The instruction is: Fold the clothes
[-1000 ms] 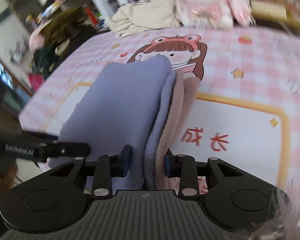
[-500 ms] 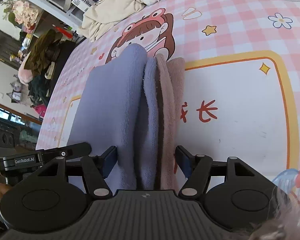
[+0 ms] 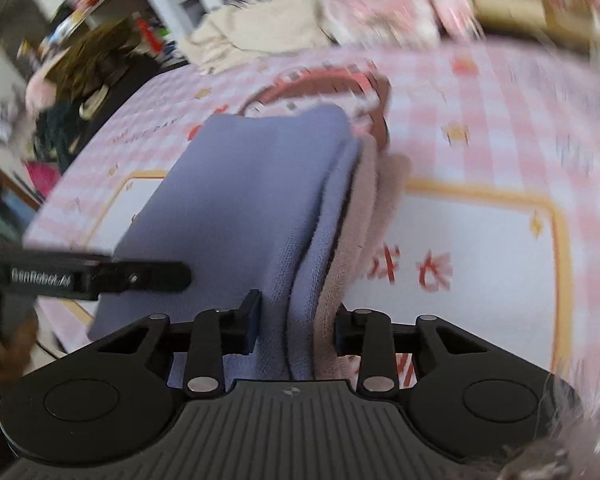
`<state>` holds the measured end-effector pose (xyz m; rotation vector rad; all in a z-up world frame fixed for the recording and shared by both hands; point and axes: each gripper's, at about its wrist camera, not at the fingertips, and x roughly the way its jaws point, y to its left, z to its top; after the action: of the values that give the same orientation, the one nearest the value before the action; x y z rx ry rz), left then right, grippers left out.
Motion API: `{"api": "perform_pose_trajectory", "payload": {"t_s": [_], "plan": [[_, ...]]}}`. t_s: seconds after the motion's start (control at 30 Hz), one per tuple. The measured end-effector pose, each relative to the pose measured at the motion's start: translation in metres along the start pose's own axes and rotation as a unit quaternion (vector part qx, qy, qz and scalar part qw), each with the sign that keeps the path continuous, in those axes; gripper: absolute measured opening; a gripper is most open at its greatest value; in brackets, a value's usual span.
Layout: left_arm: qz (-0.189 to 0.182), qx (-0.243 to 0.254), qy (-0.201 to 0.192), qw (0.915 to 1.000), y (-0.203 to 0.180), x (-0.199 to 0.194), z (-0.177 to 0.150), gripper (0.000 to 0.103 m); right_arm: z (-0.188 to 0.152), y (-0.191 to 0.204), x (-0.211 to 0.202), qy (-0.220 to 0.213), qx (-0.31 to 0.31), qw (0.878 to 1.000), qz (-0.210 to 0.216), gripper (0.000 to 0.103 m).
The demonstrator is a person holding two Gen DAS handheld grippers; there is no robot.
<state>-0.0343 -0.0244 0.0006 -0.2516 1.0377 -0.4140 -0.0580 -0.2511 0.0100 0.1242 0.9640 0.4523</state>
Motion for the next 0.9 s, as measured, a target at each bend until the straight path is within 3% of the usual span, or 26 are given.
{"api": "perform_pose_trajectory", "payload": {"t_s": [0.1, 0.3, 0.9], "plan": [[-0.007, 0.038, -0.022, 0.9990, 0.002, -0.010, 0.012, 0.049, 0.004, 0.010, -0.004, -0.037, -0.004, 0.999, -0.015, 0.030], [-0.042, 0.039, -0.048, 0.9972, 0.029, -0.021, 0.041, 0.049, 0.023, 0.030, -0.006, -0.096, -0.017, 0.995, -0.035, 0.030], [-0.046, 0.045, -0.065, 0.9958, 0.096, 0.020, 0.138, 0.049, 0.129, 0.034, 0.078, -0.096, -0.009, 0.994, -0.055, 0.030]]}}
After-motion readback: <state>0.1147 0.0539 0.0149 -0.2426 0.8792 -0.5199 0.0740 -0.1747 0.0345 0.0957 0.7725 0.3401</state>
